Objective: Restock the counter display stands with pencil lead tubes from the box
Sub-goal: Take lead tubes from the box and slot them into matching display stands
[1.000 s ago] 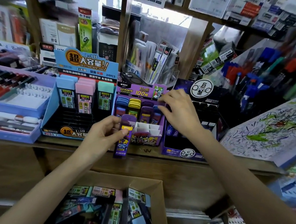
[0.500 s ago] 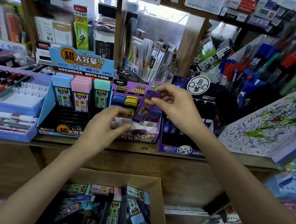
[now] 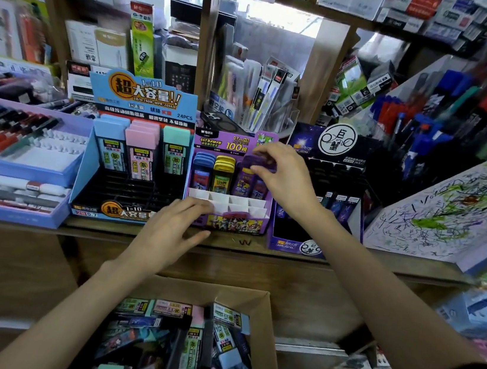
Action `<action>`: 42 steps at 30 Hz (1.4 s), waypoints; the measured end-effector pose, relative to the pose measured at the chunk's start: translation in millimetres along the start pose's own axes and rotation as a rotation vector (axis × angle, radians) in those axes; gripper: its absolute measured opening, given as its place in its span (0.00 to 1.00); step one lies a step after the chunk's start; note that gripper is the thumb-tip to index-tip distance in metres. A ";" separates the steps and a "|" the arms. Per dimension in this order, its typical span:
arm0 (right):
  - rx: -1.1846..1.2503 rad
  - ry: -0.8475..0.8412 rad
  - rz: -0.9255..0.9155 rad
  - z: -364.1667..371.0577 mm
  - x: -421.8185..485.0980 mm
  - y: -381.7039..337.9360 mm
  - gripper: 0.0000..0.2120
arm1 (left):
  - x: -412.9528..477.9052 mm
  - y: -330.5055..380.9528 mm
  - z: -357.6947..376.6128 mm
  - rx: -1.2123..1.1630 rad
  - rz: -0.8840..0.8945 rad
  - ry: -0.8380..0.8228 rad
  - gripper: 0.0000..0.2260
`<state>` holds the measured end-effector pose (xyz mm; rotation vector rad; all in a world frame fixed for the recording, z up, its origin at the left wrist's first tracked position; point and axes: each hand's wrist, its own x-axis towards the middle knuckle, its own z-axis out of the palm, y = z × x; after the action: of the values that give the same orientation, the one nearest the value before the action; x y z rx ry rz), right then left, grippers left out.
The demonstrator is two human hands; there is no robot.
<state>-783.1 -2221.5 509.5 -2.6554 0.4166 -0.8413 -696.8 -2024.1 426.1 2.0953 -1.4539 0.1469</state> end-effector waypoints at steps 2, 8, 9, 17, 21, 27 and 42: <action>-0.054 -0.002 -0.030 6.1 -0.1 -0.4 0.11 | -1.0 -0.7 0.6 -0.011 -0.001 -0.005 0.19; -0.289 -0.004 -0.139 12.3 -2.8 0.3 0.12 | -3.9 2.9 -0.5 -0.020 -0.006 -0.004 0.21; -0.299 -0.014 -0.149 10.4 -4.2 -0.9 0.12 | -5.7 5.4 -2.4 -0.022 0.006 0.006 0.20; -0.077 -0.204 -0.129 -3.7 -70.2 -20.9 0.14 | -63.8 13.8 -4.9 -0.144 -0.048 -0.012 0.10; 0.012 -0.438 -0.027 15.4 -130.5 -12.5 0.12 | -114.2 -1.6 20.8 -0.180 -0.160 -0.179 0.09; 0.138 -0.751 0.260 86.0 -223.5 13.7 0.10 | -187.3 -40.0 74.3 -0.250 -0.448 -0.452 0.09; 0.125 -0.807 0.677 197.9 -337.4 13.0 0.28 | -249.6 -80.0 121.6 -0.131 -0.317 -0.936 0.13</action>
<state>-931.9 -2066.9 182.1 -2.2291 0.8988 0.3825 -753.5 -1862.0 193.8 2.3482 -1.4838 -1.1517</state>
